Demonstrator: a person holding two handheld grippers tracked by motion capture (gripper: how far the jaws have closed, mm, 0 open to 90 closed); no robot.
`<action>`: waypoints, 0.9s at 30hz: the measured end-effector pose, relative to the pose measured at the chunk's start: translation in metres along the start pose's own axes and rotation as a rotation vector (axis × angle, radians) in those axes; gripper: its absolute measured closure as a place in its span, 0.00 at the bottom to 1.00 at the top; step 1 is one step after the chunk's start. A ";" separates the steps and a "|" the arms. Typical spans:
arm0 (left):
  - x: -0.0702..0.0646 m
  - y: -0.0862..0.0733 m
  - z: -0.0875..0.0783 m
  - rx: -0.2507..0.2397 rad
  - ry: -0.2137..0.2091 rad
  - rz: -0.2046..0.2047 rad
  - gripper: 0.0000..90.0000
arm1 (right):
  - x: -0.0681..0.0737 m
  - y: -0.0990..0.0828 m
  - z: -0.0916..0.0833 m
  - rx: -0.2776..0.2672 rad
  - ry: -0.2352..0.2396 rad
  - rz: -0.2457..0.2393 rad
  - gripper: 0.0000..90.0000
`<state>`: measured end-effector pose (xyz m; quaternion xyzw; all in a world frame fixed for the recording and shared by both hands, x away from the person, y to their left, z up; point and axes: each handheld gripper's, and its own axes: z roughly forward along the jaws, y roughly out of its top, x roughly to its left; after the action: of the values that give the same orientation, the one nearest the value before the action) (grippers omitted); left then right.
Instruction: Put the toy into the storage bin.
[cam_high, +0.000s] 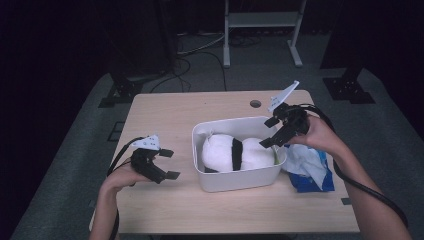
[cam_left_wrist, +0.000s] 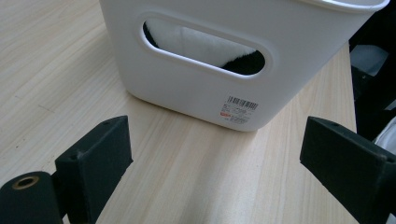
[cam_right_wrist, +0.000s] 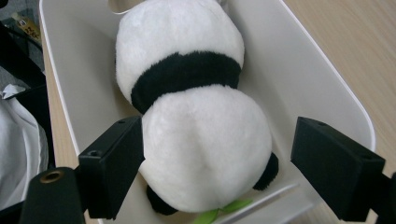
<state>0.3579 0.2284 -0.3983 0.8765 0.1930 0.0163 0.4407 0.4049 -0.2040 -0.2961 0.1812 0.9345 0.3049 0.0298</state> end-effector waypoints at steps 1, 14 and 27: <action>0.000 0.000 0.000 0.001 0.000 -0.002 0.09 | 0.000 -0.002 -0.002 -0.002 -0.001 0.004 0.18; 0.000 -0.002 0.002 0.007 0.000 -0.004 0.09 | -0.004 -0.031 -0.017 -0.049 -0.021 0.065 0.18; 0.001 -0.003 0.004 0.017 0.001 -0.007 0.09 | -0.007 -0.059 -0.023 -0.088 -0.032 0.126 0.18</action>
<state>0.3588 0.2273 -0.4034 0.8796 0.1964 0.0136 0.4330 0.3886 -0.2635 -0.3126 0.2429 0.9064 0.3440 0.0337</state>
